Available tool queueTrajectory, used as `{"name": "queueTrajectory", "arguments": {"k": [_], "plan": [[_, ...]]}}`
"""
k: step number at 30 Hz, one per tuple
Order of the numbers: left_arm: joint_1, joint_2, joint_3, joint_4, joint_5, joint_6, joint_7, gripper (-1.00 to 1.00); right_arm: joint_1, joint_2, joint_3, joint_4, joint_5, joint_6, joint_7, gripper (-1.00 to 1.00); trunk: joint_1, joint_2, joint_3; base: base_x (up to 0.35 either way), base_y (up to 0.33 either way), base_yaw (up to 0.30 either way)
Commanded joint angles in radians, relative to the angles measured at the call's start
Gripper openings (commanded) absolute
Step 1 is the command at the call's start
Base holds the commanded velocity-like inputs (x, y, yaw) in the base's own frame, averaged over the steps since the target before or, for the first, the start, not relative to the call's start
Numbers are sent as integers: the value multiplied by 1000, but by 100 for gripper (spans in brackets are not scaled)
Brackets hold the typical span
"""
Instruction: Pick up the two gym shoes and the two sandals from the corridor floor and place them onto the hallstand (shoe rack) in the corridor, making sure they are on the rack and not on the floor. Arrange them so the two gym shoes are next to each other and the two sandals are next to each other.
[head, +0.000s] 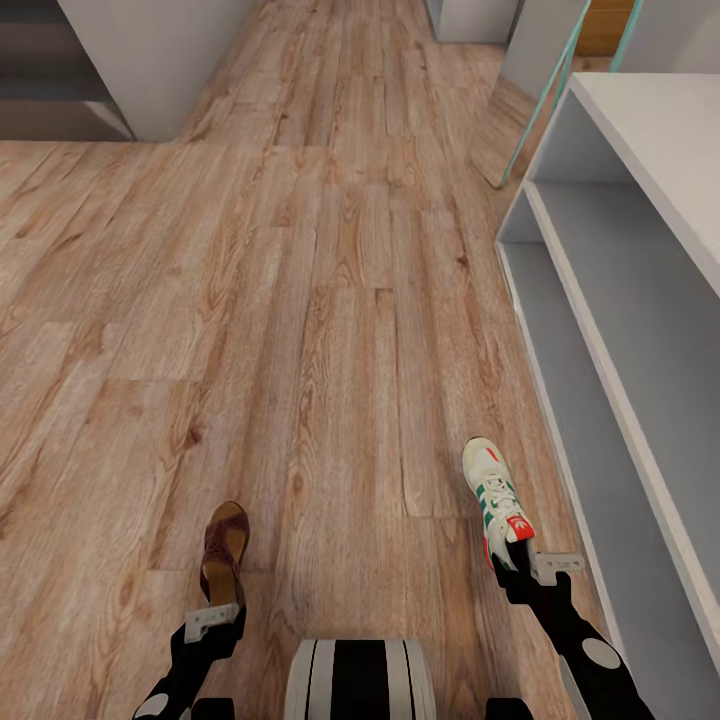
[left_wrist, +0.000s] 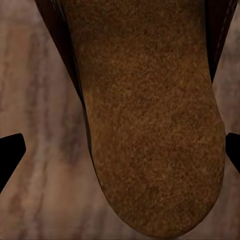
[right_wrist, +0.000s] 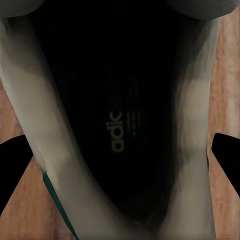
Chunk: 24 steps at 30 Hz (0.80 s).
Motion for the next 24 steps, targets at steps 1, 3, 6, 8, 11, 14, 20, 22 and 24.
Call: {"name": "queueTrajectory", "arguments": {"k": [1, 3, 6, 8, 11, 14, 20, 22, 24], "plan": [[-1, 0, 5, 1, 3, -2, -10, 100, 0, 0, -3, -1, 7, 3, 7, -100, 0, 0, 0, 0, 0, 0], [-1, 0, 4, 1, 3, -2, -9, 100, 0, 0, -3, -1, 7, 3, 7, -100, 0, 0, 0, 0, 0, 0], [-1, 0, 6, -1, 5, -2, -9, -100, 0, 0, -3, -1, 7, 3, 7, -100, 0, 0, 0, 0, 0, 0], [-1, 0, 7, -2, 5, -2, -9, -100, 0, 0, -3, -1, 7, 3, 7, -100, 0, 0, 0, 0, 0, 0], [-1, 0, 7, -5, 6, -2, -9, -100, 0, 0, -3, -1, 7, 3, 7, -100, 0, 0, 0, 0, 0, 0], [-1, 0, 7, -9, 7, -3, -9, -100, 0, 1, -3, -1, 7, 3, 7, -100, 0, 0, 0, 0, 0, 0], [-1, 0, 7, -10, 7, -3, -9, -100, 0, 1, -3, -1, 7, 3, 7, -100, 0, 0, 0, 0, 0, 0], [-1, 0, 8, -10, 7, -3, -9, -100, 0, 1, -3, -1, 7, 3, 7, -100, 0, 0, 0, 0, 0, 0], [-1, 0, 8, -10, 7, -3, -9, -100, 0, 1, -3, -1, 7, 3, 7, -100, 0, 0, 0, 0, 0, 0]]}}
